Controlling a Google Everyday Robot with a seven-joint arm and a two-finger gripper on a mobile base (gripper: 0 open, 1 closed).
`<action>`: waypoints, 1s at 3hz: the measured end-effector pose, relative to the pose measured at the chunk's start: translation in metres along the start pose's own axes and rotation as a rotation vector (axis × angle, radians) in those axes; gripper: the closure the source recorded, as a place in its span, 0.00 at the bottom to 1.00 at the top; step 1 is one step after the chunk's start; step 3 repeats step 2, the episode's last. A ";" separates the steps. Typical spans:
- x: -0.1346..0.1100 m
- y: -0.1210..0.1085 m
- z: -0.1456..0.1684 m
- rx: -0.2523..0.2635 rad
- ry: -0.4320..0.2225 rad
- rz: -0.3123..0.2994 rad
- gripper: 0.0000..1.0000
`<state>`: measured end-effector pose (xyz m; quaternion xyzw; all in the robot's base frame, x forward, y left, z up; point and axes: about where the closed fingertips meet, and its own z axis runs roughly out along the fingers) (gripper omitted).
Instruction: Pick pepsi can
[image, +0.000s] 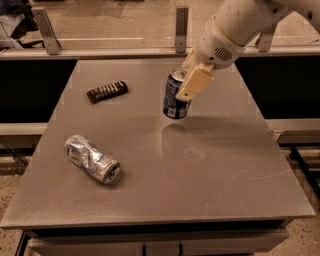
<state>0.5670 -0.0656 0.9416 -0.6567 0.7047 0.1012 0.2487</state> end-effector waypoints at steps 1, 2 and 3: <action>-0.021 0.012 -0.032 0.040 0.018 -0.046 1.00; -0.021 0.012 -0.032 0.040 0.018 -0.046 1.00; -0.021 0.012 -0.032 0.040 0.018 -0.046 1.00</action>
Offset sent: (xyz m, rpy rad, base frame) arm -0.0154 0.0042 0.0290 -0.0233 -0.0438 0.0152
